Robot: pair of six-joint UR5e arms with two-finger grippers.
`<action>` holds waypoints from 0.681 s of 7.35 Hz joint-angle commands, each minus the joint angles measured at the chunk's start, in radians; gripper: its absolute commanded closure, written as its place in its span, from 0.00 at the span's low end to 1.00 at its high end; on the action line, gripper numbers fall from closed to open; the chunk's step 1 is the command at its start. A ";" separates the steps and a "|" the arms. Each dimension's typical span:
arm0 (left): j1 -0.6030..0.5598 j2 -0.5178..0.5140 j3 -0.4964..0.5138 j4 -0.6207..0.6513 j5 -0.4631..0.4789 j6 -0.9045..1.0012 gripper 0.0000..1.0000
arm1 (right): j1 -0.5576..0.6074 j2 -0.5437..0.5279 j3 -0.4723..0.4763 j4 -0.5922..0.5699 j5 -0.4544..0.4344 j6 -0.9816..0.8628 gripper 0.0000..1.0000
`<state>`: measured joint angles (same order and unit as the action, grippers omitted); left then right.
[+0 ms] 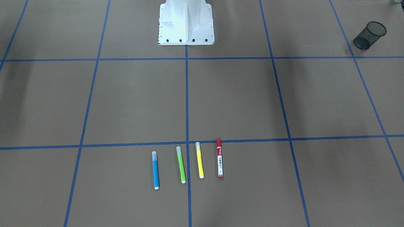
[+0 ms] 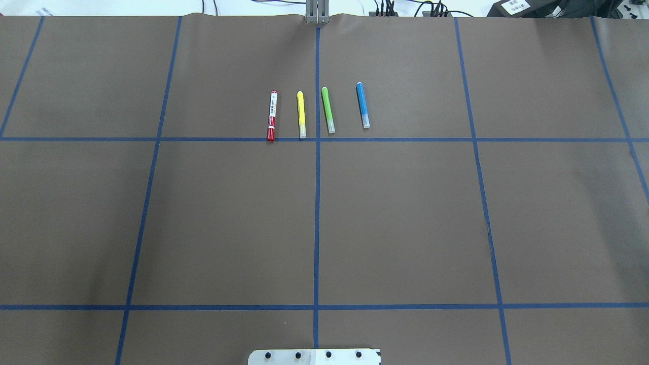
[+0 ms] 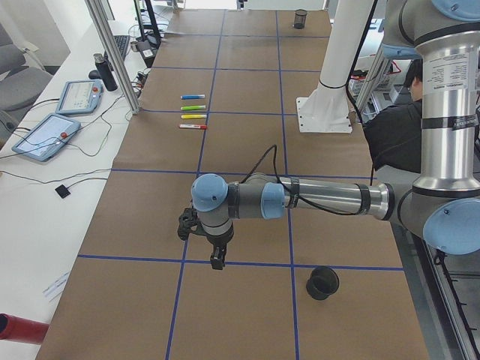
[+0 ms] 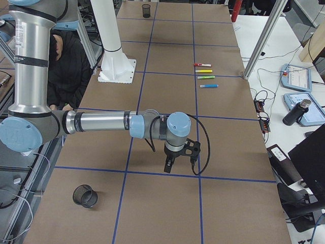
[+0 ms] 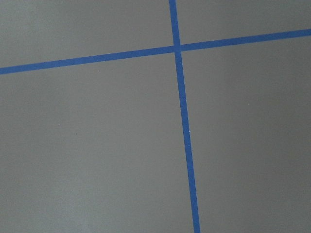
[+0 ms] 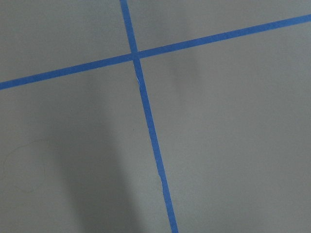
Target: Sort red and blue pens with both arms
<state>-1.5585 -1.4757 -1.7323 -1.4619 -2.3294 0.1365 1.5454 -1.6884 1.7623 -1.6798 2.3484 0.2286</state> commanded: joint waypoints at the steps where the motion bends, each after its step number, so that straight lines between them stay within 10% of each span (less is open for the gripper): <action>1: 0.000 0.000 0.003 0.000 -0.001 0.000 0.00 | 0.002 -0.001 0.006 0.002 0.006 0.000 0.00; 5: 0.002 -0.011 0.002 0.002 -0.001 -0.003 0.00 | 0.001 0.001 0.005 0.002 0.005 0.005 0.00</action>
<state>-1.5576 -1.4789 -1.7249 -1.4616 -2.3301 0.1359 1.5469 -1.6887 1.7683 -1.6782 2.3542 0.2295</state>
